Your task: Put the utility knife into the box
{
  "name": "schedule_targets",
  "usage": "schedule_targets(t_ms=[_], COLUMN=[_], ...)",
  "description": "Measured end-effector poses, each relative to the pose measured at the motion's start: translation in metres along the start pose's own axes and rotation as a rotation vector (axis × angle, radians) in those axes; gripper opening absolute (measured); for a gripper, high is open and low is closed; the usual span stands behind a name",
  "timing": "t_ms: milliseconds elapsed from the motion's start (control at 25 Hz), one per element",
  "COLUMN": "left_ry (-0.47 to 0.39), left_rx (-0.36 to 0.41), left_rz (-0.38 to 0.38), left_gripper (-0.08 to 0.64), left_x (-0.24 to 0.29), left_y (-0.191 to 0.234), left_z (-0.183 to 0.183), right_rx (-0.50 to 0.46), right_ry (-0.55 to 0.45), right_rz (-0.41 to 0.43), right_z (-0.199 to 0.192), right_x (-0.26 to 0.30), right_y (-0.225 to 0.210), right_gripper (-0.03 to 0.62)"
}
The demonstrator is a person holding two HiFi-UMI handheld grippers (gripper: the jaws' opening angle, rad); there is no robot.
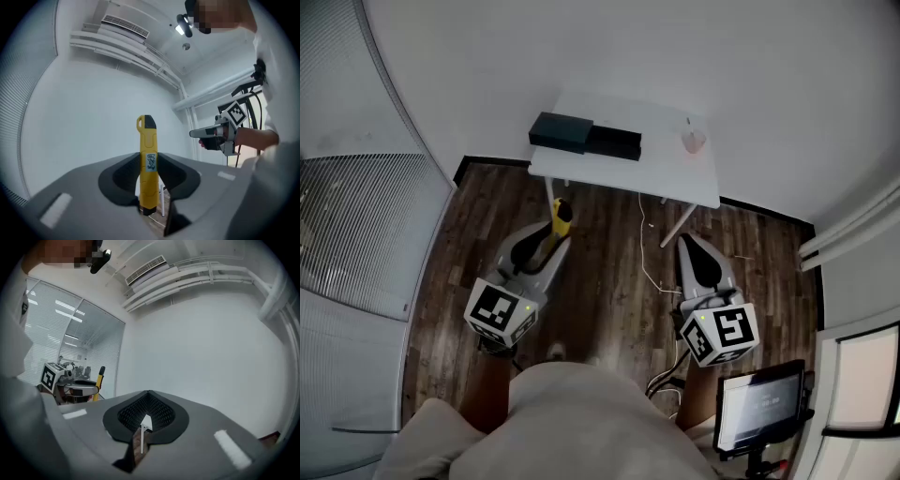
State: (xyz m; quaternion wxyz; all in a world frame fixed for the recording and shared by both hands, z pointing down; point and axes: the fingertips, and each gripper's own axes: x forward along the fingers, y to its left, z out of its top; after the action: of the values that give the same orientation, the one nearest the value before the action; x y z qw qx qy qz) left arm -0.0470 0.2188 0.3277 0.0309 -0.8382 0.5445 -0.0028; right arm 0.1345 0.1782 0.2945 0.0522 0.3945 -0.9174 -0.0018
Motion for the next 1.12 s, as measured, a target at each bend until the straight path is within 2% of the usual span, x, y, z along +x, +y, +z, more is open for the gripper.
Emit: schedule_targets(t_ms=[560, 760, 1120], left_ry=[0.013, 0.016, 0.020], left_rx=[-0.003, -0.017, -0.010], left_rz=[0.019, 0.029, 0.041], left_gripper=[0.110, 0.110, 0.110], left_x=[0.004, 0.003, 0.027], left_y=[-0.012, -0.017, -0.019], left_z=[-0.003, -0.006, -0.013], right_rx=[0.057, 0.136, 0.190], right_ry=[-0.005, 0.012, -0.010], right_rz=[0.037, 0.047, 0.087], right_z=[-0.008, -0.016, -0.024], right_x=[-0.010, -0.007, -0.009], right_y=[-0.011, -0.019, -0.037], right_gripper=[0.002, 0.000, 0.000])
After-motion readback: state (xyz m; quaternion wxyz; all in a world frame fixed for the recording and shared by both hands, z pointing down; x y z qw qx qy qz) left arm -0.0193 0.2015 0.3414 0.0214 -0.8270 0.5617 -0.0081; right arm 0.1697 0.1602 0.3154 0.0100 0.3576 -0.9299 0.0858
